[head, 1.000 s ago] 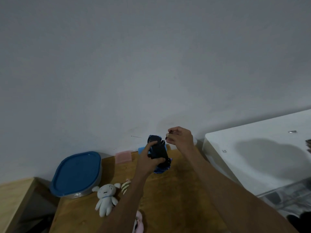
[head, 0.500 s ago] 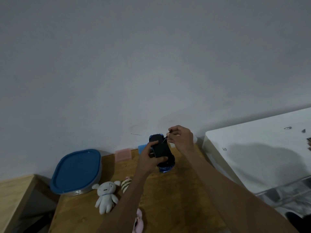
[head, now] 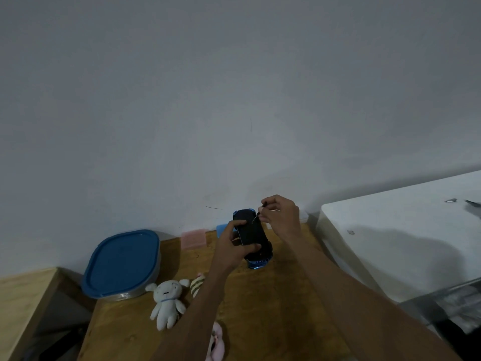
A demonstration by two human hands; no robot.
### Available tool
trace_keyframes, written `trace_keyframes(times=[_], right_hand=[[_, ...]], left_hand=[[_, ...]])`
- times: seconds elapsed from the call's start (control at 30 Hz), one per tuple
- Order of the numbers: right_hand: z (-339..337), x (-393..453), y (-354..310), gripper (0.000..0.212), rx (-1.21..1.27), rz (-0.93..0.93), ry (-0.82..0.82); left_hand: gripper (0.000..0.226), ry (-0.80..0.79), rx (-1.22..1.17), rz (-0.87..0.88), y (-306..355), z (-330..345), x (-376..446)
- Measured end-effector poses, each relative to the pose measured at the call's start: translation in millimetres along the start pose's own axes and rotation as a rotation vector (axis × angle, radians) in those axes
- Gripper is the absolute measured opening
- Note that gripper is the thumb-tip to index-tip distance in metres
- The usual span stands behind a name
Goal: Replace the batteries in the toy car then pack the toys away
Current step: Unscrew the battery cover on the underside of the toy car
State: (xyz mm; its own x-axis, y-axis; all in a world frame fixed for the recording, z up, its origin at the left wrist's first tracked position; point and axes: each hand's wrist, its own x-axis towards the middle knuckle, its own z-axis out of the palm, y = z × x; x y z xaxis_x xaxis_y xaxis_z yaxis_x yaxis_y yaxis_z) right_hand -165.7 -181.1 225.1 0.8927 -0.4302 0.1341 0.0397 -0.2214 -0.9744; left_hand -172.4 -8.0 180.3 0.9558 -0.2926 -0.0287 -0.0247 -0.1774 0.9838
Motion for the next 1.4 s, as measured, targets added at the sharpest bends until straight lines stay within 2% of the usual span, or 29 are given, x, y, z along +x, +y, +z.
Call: trace_keyframes(times=[0.8,0.93,1.07,1.17,1.4], right_hand=[[4.2,0.5,4.5,0.012,-0.002,0.011,0.007],[6.0,-0.2,2.5,0.014,-0.059,-0.103,-0.029],[10.2,-4.7,-1.0,0.024,-0.238,-0.274,-0.051],[11.2,-8.6,-1.5,0.02,-0.325,-0.368,-0.029],[12.0,-6.7,-3.9,0.01,-0.294,-0.397,0.038]], left_hand=[[0.065,0.003,-0.044,-0.038,2.7,-5.1,-2.3],[0.064,0.007,-0.046,-0.042,2.5,-5.1,-2.3],[0.063,0.01,-0.037,-0.039,5.5,-2.0,-1.9],[0.063,0.012,-0.043,-0.05,8.3,-0.8,-0.6],[0.063,0.004,-0.05,-0.06,10.2,-1.7,-1.0]])
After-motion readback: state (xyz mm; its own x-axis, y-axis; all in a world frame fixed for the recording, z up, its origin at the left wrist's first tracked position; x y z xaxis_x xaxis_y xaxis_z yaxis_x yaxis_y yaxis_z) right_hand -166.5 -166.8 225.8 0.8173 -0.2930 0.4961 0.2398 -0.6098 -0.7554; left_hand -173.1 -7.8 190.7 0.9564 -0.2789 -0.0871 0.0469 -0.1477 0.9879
